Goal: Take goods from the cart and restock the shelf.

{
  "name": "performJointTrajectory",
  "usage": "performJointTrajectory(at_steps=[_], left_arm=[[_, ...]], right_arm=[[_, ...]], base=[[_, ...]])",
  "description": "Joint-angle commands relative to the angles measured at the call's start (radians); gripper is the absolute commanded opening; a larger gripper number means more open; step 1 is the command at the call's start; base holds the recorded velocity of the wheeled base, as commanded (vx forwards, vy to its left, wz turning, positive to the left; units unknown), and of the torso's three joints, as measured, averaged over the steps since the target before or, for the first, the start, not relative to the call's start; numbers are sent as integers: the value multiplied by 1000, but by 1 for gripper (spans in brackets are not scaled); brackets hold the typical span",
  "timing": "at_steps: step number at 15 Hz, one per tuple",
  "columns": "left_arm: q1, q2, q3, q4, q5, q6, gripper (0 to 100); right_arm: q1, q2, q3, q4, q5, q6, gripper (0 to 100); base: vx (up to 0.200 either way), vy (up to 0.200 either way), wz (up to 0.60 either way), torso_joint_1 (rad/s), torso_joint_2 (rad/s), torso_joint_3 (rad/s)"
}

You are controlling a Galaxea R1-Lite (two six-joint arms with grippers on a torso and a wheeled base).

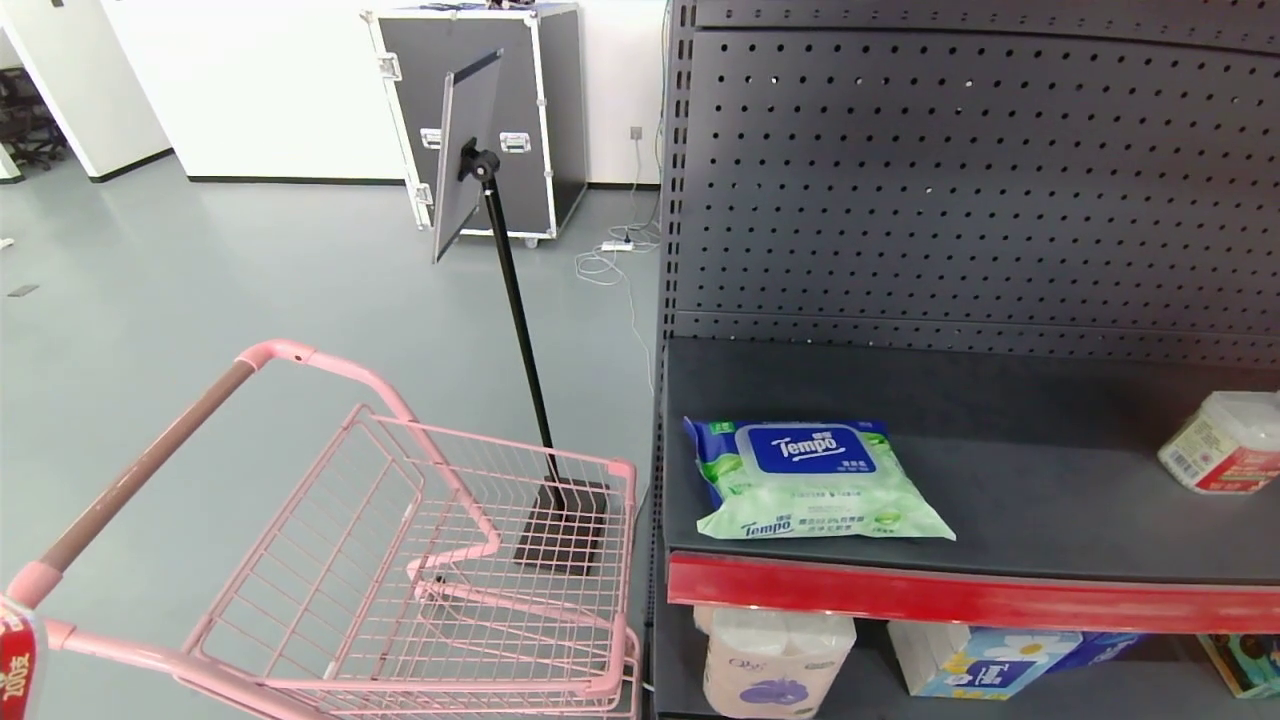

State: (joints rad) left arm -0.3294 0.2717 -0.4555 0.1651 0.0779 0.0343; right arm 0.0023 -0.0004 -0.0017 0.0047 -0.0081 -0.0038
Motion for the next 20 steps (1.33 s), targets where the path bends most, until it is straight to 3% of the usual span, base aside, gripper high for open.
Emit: performJointTrajectory(at_steps=[1, 17, 20], left_arm=[[1, 7, 0, 1, 2, 1, 0], [1, -8, 0, 1, 0, 3, 0], [1, -6, 0, 1, 2, 23, 0]], right_arm=[[1, 0, 0, 0, 0, -1, 100], [1, 0, 0, 0, 0, -1, 100], [1, 0, 0, 0, 0, -1, 100]], base=[[0, 0, 0, 0, 0, 0], [0, -188, 0, 3, 1, 1], [0, -200, 0, 6, 1, 2]])
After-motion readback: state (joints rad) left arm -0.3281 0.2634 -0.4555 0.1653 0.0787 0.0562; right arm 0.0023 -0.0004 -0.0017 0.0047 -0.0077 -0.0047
